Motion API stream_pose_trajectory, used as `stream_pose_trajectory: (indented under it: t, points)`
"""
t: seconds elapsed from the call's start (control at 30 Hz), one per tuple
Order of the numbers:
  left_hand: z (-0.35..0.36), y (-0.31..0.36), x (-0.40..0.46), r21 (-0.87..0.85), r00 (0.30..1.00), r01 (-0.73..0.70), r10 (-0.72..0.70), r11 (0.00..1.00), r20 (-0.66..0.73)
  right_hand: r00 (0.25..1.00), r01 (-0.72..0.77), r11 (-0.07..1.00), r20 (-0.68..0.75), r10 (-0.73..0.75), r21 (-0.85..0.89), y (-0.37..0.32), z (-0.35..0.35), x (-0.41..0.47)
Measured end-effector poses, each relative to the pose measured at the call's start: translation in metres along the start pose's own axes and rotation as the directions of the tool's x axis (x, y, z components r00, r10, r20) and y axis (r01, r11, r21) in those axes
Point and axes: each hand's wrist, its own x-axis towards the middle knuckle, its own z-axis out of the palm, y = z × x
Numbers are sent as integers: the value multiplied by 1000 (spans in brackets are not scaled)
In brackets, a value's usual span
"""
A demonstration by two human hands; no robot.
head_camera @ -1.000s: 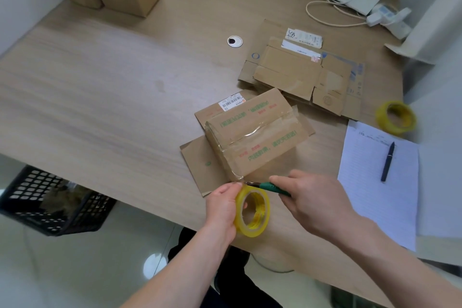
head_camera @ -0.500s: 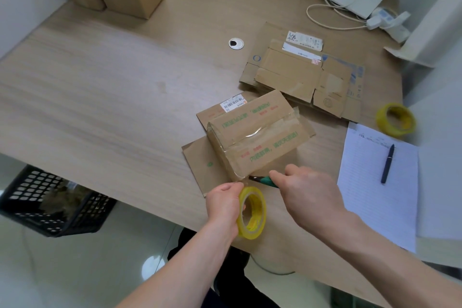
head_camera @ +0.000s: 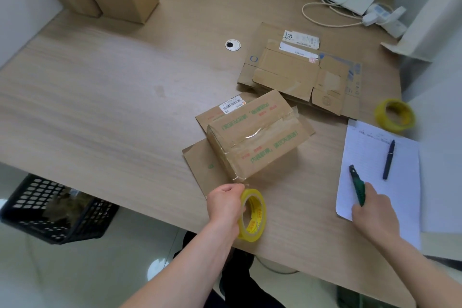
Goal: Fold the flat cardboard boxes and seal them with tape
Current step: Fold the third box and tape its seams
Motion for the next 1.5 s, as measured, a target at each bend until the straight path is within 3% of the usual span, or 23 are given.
stream_pose_trajectory:
  t: [0.07,0.17,0.23,0.3,0.43,0.6,0.8,0.93,1.07,1.13,1.17,1.23,1.27,1.3,1.33,1.4,1.5]
  points:
    - [0,2,-1,13,1000,4,-4,1000,0,998,-66,997,1,67,-27,0,5,-1]
    - [1,3,0,38,1000,4,-4,999,-9,988,100,993,-109,-106,-61,-30,6,-18]
    - [1,3,1,48,1000,6,-5,999,-20,979,199,948,-14,-202,248,-69,7,-45]
    - [1,3,0,59,1000,10,-8,998,-20,947,84,819,211,-243,568,-109,15,-77]
    - [1,5,-3,48,1000,27,-27,998,4,885,-135,621,376,-275,772,-161,35,-110]
    - [-1,6,-3,20,999,40,-41,999,18,874,-272,566,446,-193,778,-175,48,-110]
    - [-4,5,-5,-16,996,64,-63,998,60,923,-270,589,380,-67,762,-186,59,-106]
    - [-12,1,-5,97,986,42,-57,994,159,959,-171,665,278,-58,727,-191,63,-104]
    - [-25,12,6,303,976,-127,64,945,210,983,-90,718,178,-48,690,-194,67,-103]
    - [-39,24,18,537,941,-339,287,772,182,989,-82,735,146,-23,673,-196,70,-102]
    - [-47,33,22,612,852,-505,467,608,238,990,-87,735,143,-14,673,-197,71,-101]
    - [-56,49,34,641,544,-753,690,151,477,989,-88,723,149,-21,685,-197,74,-99]
    - [-55,57,43,602,411,-796,674,-64,614,988,-83,714,152,-34,695,-197,75,-99]
    - [-52,65,52,550,335,-804,592,-226,733,987,-78,708,156,-45,702,-197,76,-98]
    - [-48,75,58,507,313,-794,489,-336,814,986,-75,707,157,-52,703,-196,76,-97]
    - [-43,91,68,458,325,-777,346,-433,880,988,-75,721,148,-39,689,-193,77,-94]
    - [-43,100,71,439,305,-768,336,-467,891,994,-105,786,86,66,609,-179,73,-87]
